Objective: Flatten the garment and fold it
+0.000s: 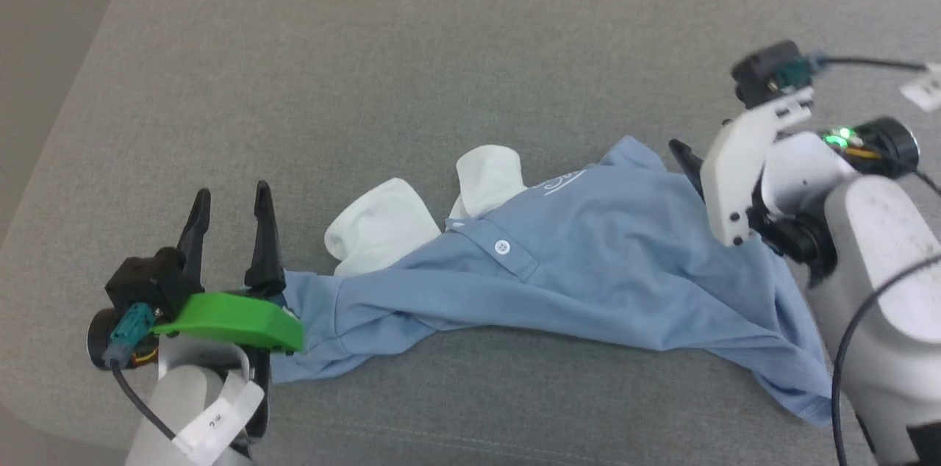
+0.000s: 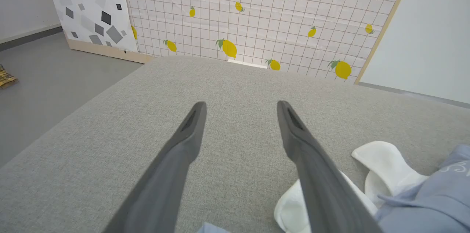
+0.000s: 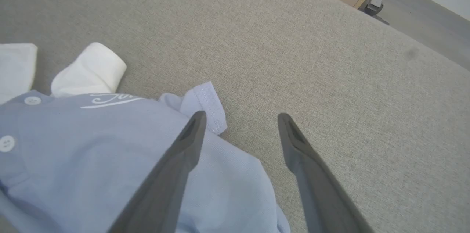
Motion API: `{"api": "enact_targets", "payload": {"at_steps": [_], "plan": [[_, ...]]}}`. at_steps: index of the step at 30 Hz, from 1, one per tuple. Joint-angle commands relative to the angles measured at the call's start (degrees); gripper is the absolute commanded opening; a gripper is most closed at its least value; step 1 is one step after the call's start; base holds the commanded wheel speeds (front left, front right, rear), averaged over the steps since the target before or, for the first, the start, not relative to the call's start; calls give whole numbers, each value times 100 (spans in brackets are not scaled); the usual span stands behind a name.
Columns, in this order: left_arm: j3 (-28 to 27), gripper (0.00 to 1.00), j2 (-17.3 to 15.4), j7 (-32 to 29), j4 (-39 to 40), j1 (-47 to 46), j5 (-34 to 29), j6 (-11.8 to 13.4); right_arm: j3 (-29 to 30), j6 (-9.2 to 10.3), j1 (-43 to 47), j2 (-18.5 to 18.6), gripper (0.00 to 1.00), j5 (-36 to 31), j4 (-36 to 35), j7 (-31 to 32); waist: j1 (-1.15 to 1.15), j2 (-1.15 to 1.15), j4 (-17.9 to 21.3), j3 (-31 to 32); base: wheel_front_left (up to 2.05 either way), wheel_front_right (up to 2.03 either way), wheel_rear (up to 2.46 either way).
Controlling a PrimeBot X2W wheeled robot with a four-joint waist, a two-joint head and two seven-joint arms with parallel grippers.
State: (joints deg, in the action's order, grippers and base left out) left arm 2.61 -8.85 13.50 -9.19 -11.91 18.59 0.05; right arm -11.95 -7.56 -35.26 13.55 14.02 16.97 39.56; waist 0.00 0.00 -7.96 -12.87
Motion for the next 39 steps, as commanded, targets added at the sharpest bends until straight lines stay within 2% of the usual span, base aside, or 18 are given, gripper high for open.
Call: {"api": "enact_targets", "payload": {"at_steps": [1, 8, 17, 18, 19, 21, 25, 29, 33, 36, 39], "plan": [[6, 100, 28, 58, -13, -122, -109, -16, -176, 8, -231, 57, 100, -35, 138, 200, 0, 0, -178, -274, 0, 0, 0], [31, 100, 122, 116, -30, -330, -119, -20, -980, 8, -893, 170, 100, 73, 788, 621, 0, 0, -356, -634, 0, 0, 0], [39, 100, 198, 141, -200, -431, -111, -54, -1812, 8, -937, 236, 100, 526, 1328, 685, 0, 0, -370, -746, 0, 0, 0], [36, 100, 202, 143, -218, -434, -112, -57, -1863, 8, -969, 256, 22, 577, 1341, 660, 0, 0, -356, -741, 0, 0, 0], [34, 100, 206, 144, -230, -436, -114, -58, -1879, 8, -1002, 272, 0, 614, 1347, 615, 0, 0, -344, -734, 0, 0, 0], [26, 100, 211, 145, -264, -430, -115, -60, -1858, 8, -1079, 306, 0, 644, 1372, 504, 0, 0, -308, -691, 0, 0, 0], [12, 100, 206, 147, -309, -418, -123, -67, -1306, 8, -1297, 266, 0, 621, 1473, -7, 0, 0, -231, -580, 0, 0, 0], [11, 100, 191, 148, -328, -400, -136, -68, -349, 8, -1557, 187, 0, 470, 1581, -548, 0, 0, -149, -439, 0, 0, 0], [27, 100, 180, 149, -357, -373, -141, -67, 745, 8, -1666, 260, 0, 178, 1567, -999, 0, 0, -65, -291, 0, 0, 0], [49, 100, 190, 149, -395, -341, -125, -70, 1597, 8, -1367, 324, 0, -96, 1455, -1191, 0, 0, -12, -156, 0, 0, 0], [70, 100, 207, 146, -427, -292, -99, -63, 2150, 8, -665, 318, 0, -313, 1268, -1159, 0, 0, 39, -24, 0, 0, 0]]}}
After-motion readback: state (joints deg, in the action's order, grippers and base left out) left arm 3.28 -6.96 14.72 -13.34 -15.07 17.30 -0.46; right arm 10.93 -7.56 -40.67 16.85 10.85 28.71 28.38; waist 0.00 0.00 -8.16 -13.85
